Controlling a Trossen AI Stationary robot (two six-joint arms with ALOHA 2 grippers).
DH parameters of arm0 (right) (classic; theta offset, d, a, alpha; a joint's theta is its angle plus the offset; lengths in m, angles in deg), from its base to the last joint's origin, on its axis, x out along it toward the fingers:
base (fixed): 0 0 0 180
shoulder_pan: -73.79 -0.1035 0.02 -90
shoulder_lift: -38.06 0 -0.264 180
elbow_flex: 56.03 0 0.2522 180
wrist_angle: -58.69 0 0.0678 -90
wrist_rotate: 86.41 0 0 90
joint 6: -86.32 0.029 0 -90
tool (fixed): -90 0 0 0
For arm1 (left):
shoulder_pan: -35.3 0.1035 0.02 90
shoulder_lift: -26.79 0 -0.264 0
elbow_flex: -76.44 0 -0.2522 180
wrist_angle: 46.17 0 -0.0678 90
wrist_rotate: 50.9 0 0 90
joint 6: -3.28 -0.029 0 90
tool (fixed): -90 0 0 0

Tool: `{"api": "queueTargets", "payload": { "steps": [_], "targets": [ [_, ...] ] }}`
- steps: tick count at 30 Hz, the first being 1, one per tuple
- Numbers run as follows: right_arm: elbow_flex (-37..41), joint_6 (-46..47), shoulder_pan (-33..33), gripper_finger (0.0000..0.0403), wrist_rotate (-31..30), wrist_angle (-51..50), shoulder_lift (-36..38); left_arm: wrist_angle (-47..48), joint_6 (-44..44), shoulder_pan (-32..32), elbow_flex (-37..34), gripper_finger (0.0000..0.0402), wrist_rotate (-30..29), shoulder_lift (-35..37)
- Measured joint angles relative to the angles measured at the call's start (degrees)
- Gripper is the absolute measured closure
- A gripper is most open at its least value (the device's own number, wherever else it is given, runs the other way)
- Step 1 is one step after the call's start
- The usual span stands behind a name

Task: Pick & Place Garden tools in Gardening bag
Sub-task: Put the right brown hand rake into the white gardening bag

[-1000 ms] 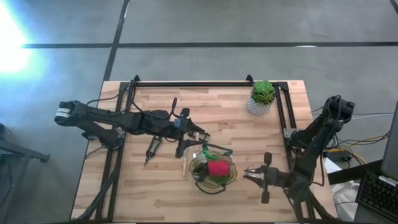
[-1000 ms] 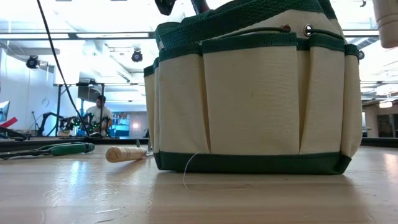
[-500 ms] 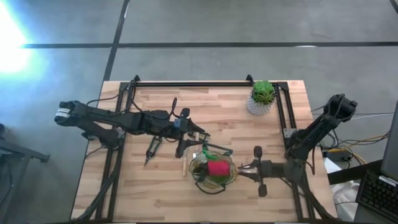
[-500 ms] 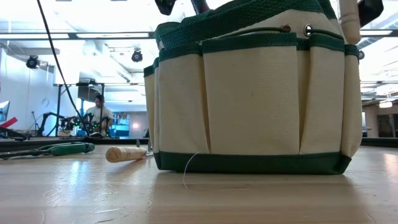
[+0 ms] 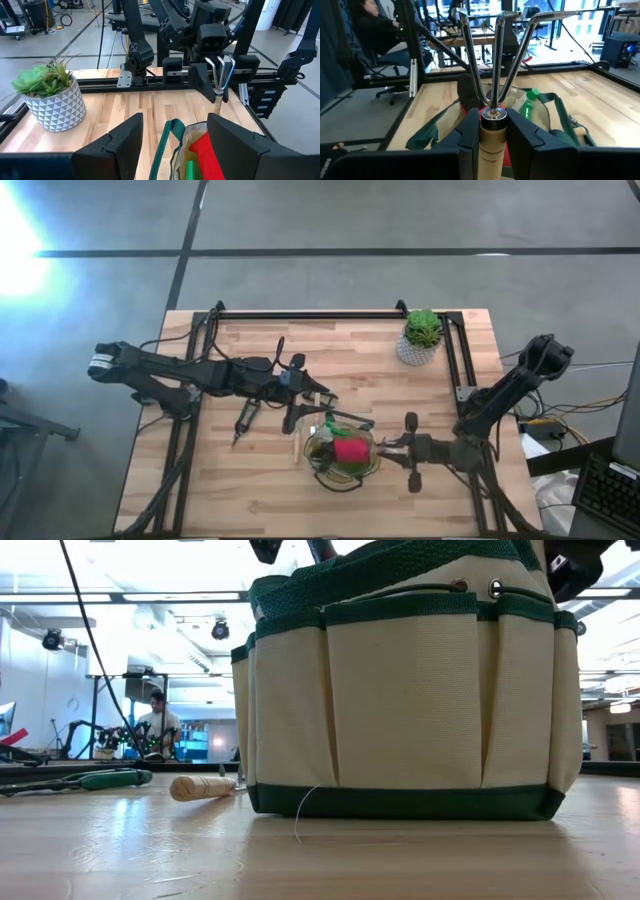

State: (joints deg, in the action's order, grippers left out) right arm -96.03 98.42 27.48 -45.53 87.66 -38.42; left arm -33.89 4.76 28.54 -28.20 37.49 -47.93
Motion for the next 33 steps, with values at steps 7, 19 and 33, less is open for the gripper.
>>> {"api": "queueTargets", "payload": {
  "steps": [7, 19, 33],
  "targets": [
    [0.0, 0.0, 0.3, 0.0349, -1.7, 4.0, -4.3, 0.0, 0.0, 0.0, 0.0, 0.0179, 0.0, 0.0],
    [0.0, 7.2, 0.2, 0.0349, -2.7, 4.7, -10.5, 0.1, 0.1, 0.0, 0.0, 0.0179, 0.0, 0.0],
    [0.4, 5.4, -1.6, 0.0349, -3.9, 4.1, -9.5, 0.4, 0.1, 0.0, 0.0, 0.0179, 0.0, 0.0]
  ]
}}
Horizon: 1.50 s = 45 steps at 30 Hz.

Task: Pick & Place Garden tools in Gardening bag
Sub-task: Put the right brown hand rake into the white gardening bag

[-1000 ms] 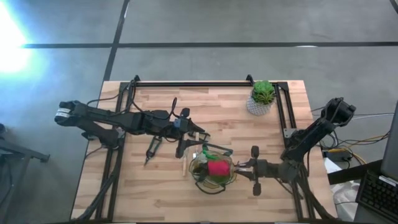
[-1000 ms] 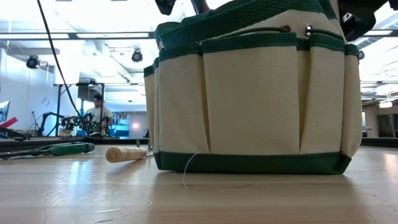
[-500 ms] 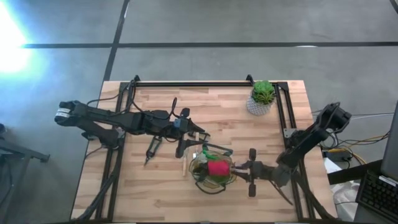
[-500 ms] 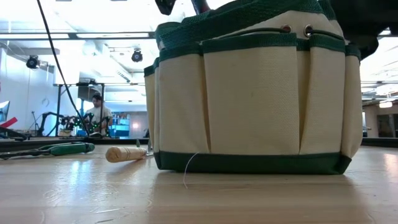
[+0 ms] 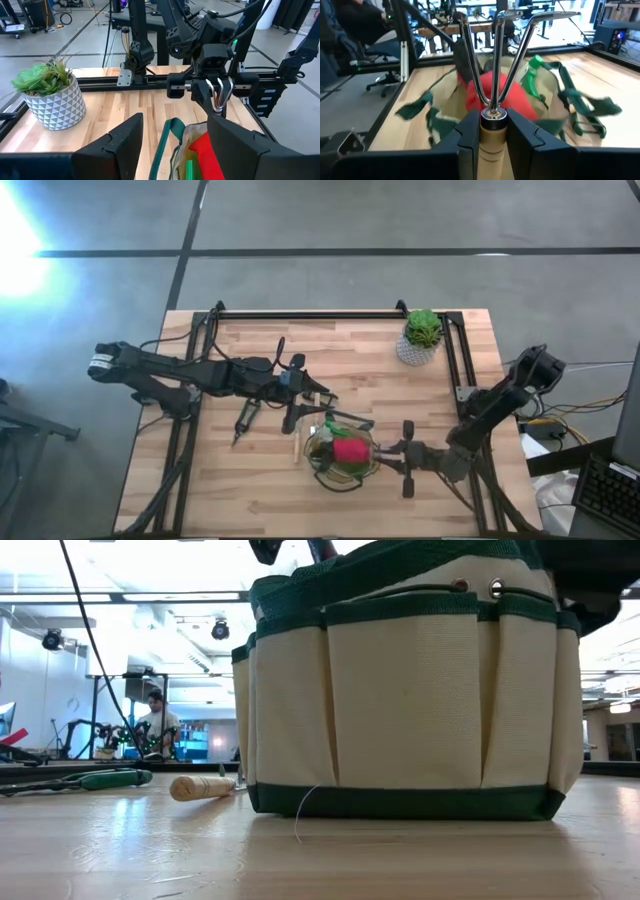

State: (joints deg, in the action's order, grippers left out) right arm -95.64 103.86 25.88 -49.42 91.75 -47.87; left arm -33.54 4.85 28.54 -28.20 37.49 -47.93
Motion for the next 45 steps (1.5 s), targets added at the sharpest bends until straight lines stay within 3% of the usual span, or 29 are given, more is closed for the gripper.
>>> {"api": "queueTargets", "payload": {
  "steps": [6, 23, 45],
  "targets": [
    [0.7, 4.5, -2.0, 0.0349, -2.6, -3.0, 0.6, 0.0, 0.2, 0.0, 0.0, 0.0179, 0.0, 0.0],
    [0.9, 8.9, -1.3, 0.0349, -2.5, -2.5, -4.1, -0.2, 0.2, 0.0, 0.0, 0.0179, 0.0, 0.0],
    [0.9, 18.5, -0.7, 0.0349, 0.2, -3.0, -8.0, -0.3, 0.2, 0.0, 0.0, 0.0179, 0.0, 0.0]
  ]
}}
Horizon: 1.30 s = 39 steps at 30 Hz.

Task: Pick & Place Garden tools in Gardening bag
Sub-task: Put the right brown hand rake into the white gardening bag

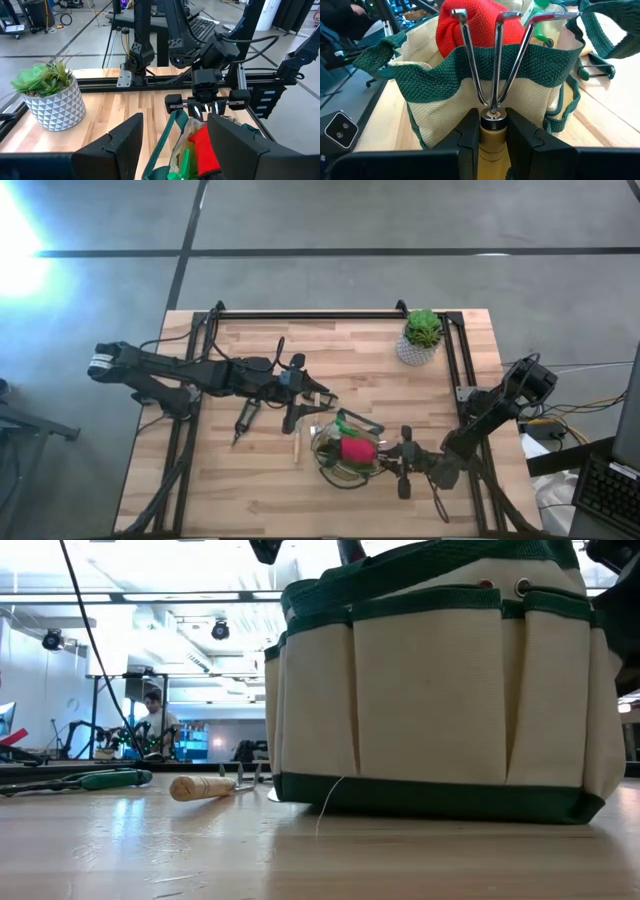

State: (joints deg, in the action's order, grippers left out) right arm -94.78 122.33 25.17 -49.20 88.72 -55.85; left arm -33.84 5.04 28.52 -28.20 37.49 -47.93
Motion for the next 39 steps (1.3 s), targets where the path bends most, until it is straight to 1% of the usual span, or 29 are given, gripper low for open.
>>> {"api": "queueTargets", "payload": {
  "steps": [5, 7, 10, 13, 15, 17, 21, 25, 28, 31, 39],
  "targets": [
    [0.0, 0.0, 0.0, 0.0347, 0.6, 0.0, 0.3, 0.0, 0.0, 0.0, 0.0, 0.0179, 0.0, 0.0],
    [-0.4, 0.1, 0.0, 0.0323, 0.8, -0.1, 0.5, 0.0, 0.0, 0.0, 0.0, 0.0179, 0.0, 0.0],
    [-1.1, 0.0, 0.0, 0.0268, 1.0, -0.1, 0.9, 0.0, 0.0, 0.0, 0.0, 0.0179, 0.0, 0.0],
    [-1.5, -0.4, 0.0, 0.0227, 1.0, -0.5, 1.4, 0.0, 0.0, 0.0, 0.0, 0.0179, 0.0, 0.0],
    [-1.6, -1.1, 0.0, 0.0211, 1.2, -0.6, 2.2, 0.0, 0.0, 0.0, 0.0, 0.0179, 0.0, 0.0],
    [-1.6, -2.5, -0.2, 0.0202, 2.1, -0.6, 3.4, 0.0, 0.0, 0.0, 0.0, 0.0179, 0.0, 0.0],
    [-1.6, -3.8, -0.9, 0.0204, 2.5, -2.9, 6.5, 0.0, 0.0, 0.0, 0.0, 0.0179, 0.0, 0.0],
    [-1.6, -1.8, -1.7, 0.0216, 2.7, -8.4, 9.6, 0.1, 0.0, 0.0, 0.0, 0.0179, 0.0, 0.0],
    [-1.6, 0.1, -1.8, 0.0225, 4.8, -11.2, 11.6, 0.2, 0.0, 0.0, 0.0, 0.0179, 0.0, 0.0],
    [-1.6, 0.5, -1.8, 0.0233, 6.6, -12.0, 12.5, 0.3, 0.0, 0.0, 0.0, 0.0179, 0.0, 0.0],
    [-1.6, 0.5, -3.8, 0.0255, 7.1, -13.8, 14.3, 1.1, 0.0, 0.0, 0.0, 0.0179, 0.0, 0.0]
  ]
}}
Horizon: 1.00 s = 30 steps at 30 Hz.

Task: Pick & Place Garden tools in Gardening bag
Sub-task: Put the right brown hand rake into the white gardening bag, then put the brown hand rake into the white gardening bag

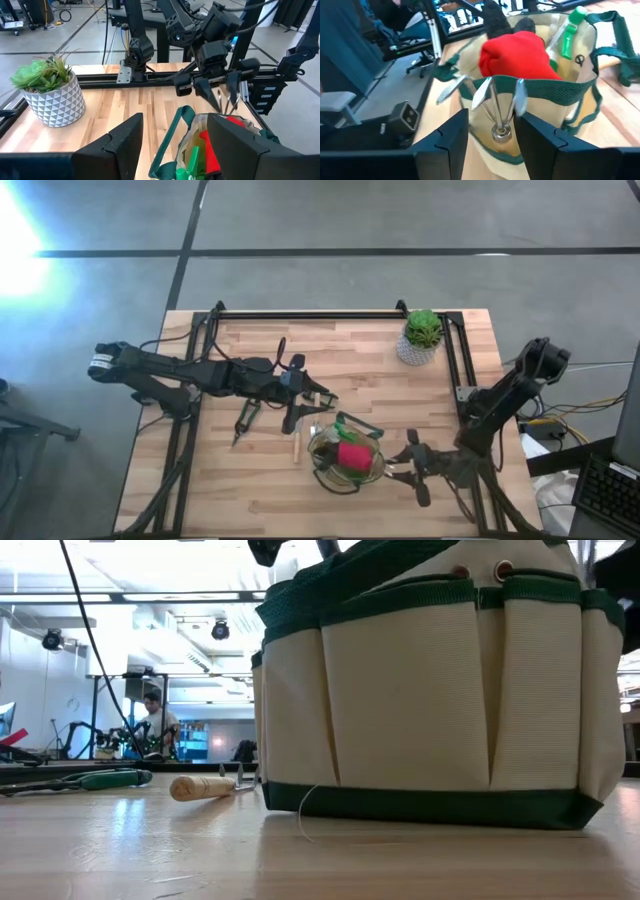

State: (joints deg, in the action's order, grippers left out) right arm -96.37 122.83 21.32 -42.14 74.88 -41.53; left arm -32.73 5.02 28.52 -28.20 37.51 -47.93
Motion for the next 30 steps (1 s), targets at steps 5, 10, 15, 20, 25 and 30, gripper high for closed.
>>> {"api": "queueTargets", "payload": {
  "steps": [5, 10, 15, 20, 25, 30],
  "targets": [
    [0.0, 2.5, -1.9, 0.027, 1.5, -3.5, 2.8, 0.4, 0.0, 0.0, 0.0, 0.0179, 0.0, 0.0],
    [0.0, 9.8, -3.6, 0.0282, 1.4, -12.7, 6.4, 3.2, 0.0, 0.0, 0.0, 0.0179, 0.0, 0.9],
    [0.1, 16.9, -4.0, 0.0293, 1.4, -20.7, 9.3, 8.6, 1.6, 0.0, 0.0, 0.0179, 0.0, 3.7],
    [0.1, 20.9, -4.0, 0.0311, 1.5, -25.3, 11.6, 16.9, 5.9, 0.0, 0.0, 0.0179, 0.0, 7.9],
    [0.1, 21.2, -4.0, 0.0339, 2.3, -28.1, 14.0, 27.7, 12.8, 0.0, 0.0, 0.0179, -2.9, 12.2],
    [0.1, 21.1, -4.0, 0.0372, 2.3, -31.3, 16.0, 41.6, 22.9, 0.0, 0.0, 0.0179, -9.7, 15.3]
  ]
}}
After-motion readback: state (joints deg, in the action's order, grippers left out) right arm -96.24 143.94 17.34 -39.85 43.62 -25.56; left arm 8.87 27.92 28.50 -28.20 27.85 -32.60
